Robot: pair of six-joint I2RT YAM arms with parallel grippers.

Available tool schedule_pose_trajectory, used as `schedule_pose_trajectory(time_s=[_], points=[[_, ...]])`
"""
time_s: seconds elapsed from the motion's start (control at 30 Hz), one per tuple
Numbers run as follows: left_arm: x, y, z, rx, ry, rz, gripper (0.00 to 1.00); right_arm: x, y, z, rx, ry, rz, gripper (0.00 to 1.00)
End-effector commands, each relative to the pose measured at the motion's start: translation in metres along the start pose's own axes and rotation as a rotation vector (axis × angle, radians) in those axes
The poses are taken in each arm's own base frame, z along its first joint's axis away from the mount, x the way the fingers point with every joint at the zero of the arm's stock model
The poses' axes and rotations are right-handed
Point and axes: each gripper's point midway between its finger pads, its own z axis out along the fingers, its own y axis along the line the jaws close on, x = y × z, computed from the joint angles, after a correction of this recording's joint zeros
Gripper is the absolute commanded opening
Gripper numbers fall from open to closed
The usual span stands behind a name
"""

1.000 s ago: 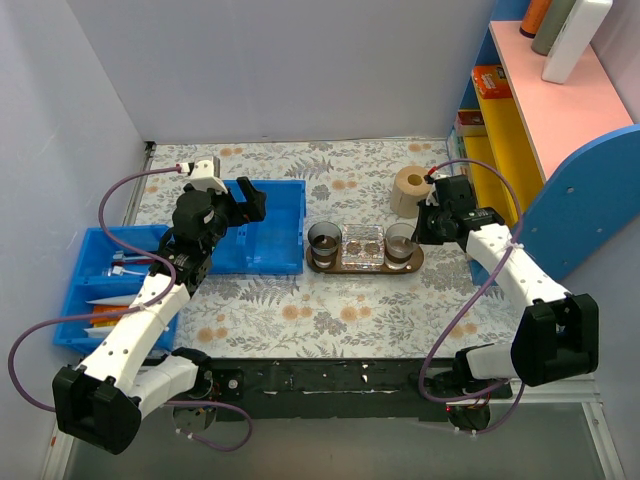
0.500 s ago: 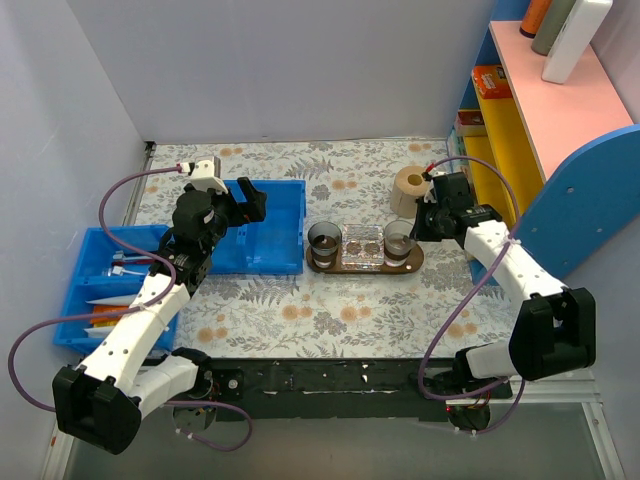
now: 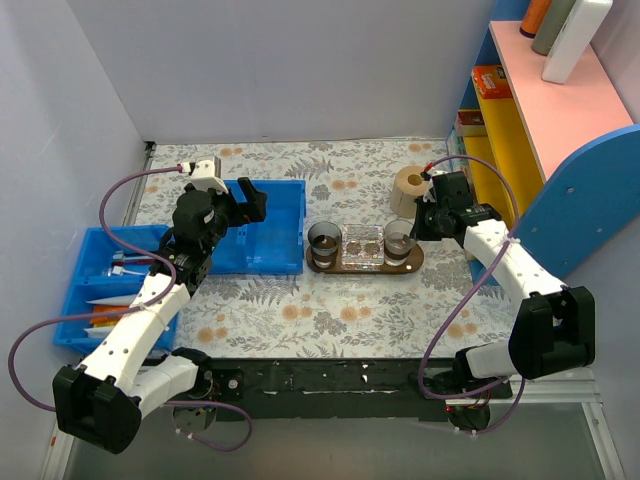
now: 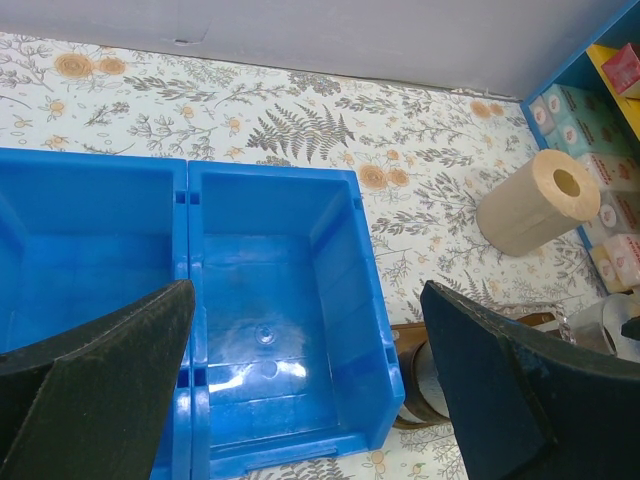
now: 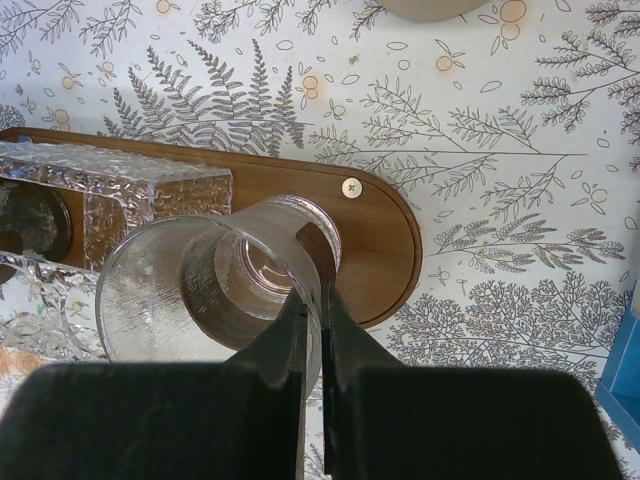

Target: Prepare toiletry sets of a toothbrush and toothpaste on the tray

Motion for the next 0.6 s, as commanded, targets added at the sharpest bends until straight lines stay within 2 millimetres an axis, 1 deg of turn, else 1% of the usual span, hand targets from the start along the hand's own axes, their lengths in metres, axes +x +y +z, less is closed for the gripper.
schedule_pose_trajectory(time_s=[0.0,0.1,0.17,0.37,0.47,0.5,0.57], points=[[-0.004,-0.003,0.0,0.017,-0.016,0.009,0.98,-0.028,-0.001,-0.007,0.025,-0.086,-0.038,0.01],[-0.005,-0.003,-0.001,0.016,-0.018,0.009,0.98,-0.028,-0.001,-0.007,0.023,-0.08,-0.037,0.02],[-0.004,-0.003,-0.001,0.017,-0.016,0.009,0.98,-0.029,0.002,-0.009,0.012,-0.082,-0.039,0.05],[-0.004,-0.003,-0.001,0.018,-0.015,0.008,0.98,-0.033,0.004,-0.011,0.004,-0.091,-0.037,0.23],[-0.004,-0.003,-0.001,0.017,-0.017,0.009,0.98,-0.033,0.003,-0.01,0.005,-0.087,-0.034,0.36],[-0.003,-0.003,0.0,0.018,-0.014,0.009,0.98,-0.032,0.009,-0.011,-0.024,-0.082,-0.036,0.46],[-0.004,-0.003,-0.001,0.018,-0.016,0.011,0.98,-0.032,0.01,-0.011,-0.03,-0.086,-0.032,0.54]])
